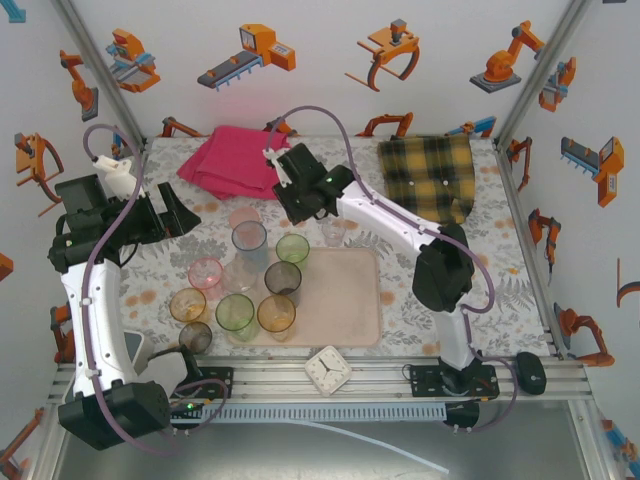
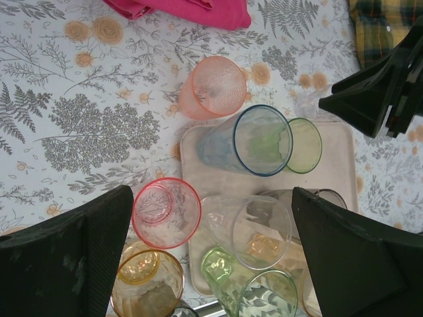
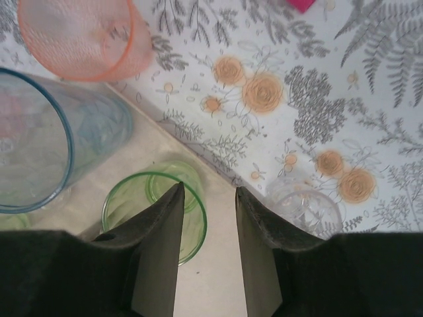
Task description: Place the glasses into the tray
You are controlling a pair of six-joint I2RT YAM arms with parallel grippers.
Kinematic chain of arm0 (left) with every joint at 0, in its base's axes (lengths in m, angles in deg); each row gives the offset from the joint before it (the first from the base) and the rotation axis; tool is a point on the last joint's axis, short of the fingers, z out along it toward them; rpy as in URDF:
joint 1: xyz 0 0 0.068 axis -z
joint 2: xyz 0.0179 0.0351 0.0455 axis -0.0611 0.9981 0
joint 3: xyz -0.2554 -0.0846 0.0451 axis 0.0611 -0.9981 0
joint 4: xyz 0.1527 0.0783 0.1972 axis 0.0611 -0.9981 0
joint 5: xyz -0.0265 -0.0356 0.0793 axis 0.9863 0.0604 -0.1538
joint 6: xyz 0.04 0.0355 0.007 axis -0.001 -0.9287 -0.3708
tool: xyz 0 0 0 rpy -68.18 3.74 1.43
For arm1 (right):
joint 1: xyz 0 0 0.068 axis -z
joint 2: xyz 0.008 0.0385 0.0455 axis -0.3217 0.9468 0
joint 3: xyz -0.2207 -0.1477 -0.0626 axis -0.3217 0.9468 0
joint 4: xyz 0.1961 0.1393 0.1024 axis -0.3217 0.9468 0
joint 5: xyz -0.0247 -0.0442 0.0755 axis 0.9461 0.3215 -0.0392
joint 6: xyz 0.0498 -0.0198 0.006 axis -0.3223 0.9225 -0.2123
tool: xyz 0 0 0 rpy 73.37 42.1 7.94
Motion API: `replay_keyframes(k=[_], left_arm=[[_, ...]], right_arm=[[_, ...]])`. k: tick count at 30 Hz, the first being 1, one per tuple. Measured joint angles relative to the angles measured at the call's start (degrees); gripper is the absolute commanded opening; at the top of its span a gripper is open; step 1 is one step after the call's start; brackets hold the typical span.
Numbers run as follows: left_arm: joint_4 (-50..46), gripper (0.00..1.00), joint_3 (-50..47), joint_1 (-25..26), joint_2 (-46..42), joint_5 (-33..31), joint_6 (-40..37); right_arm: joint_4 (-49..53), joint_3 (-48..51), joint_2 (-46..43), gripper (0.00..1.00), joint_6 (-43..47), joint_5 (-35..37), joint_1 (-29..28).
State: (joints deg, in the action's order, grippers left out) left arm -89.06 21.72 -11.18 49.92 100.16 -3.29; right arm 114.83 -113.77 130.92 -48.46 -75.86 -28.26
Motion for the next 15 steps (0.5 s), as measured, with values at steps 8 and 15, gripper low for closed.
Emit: replay_keyframes(k=[8, 15], left_arm=[[0.2, 0.97, 0.0, 0.0, 0.0, 0.0, 0.2], [0.2, 0.97, 0.0, 0.0, 0.0, 0.0, 0.2]], right_arm=[[-1.1, -9.9, 3.3, 0.39, 0.0, -1.7, 1.0], [-1.1, -20.4, 11.3, 0.39, 0.0, -5.2, 1.6]])
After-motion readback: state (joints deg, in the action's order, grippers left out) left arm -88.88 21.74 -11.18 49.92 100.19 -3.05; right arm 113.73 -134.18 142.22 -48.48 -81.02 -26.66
